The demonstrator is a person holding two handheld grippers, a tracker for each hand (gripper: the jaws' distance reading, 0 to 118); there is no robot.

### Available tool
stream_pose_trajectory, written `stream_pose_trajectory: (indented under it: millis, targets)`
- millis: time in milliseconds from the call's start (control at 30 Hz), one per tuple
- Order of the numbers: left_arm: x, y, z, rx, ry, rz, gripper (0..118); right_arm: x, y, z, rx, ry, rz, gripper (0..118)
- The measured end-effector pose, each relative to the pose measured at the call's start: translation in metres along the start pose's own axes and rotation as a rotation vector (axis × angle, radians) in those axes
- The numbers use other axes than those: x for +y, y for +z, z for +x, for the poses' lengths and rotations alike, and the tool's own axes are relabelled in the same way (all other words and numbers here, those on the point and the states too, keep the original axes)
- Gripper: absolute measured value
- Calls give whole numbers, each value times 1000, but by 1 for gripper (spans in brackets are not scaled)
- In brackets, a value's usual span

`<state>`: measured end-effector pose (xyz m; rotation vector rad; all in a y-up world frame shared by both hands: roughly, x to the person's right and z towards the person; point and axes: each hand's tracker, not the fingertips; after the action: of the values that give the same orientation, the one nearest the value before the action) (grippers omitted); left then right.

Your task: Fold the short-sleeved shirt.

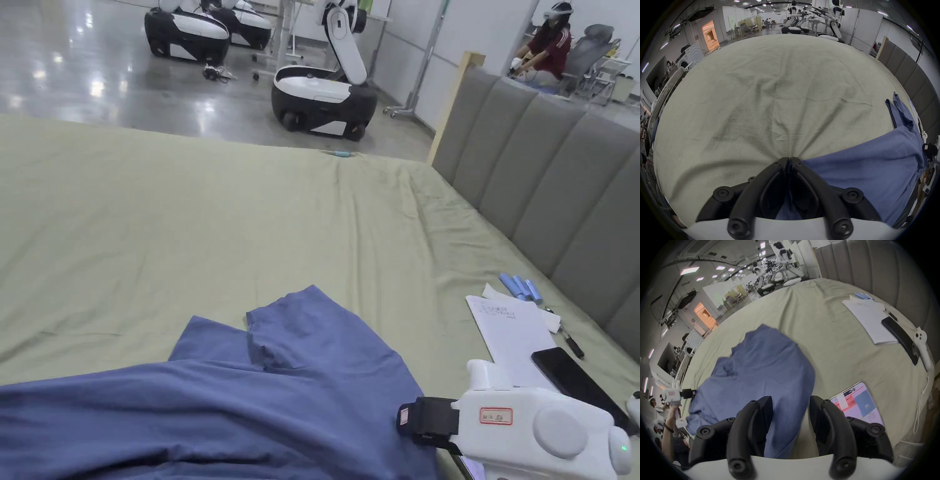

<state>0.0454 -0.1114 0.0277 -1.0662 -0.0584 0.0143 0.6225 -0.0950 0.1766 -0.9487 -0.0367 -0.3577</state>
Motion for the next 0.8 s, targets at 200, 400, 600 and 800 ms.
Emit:
stream_pose_trajectory:
  millis: [200,400,600,800]
  targets:
    - [1,0,-6,-18,32,-3,6,-5,-21,2,34,-70,-9,11]
    - [-7,22,-26,-102,91,120,6,-12,12,-6,61,-37,121,8]
    - [-16,135,-43,-273,104,437,6,9,81,-26,165,6,343,8]
    - [-1,259,-65,-296,128,736,6,55,137,-66,260,85,500,8]
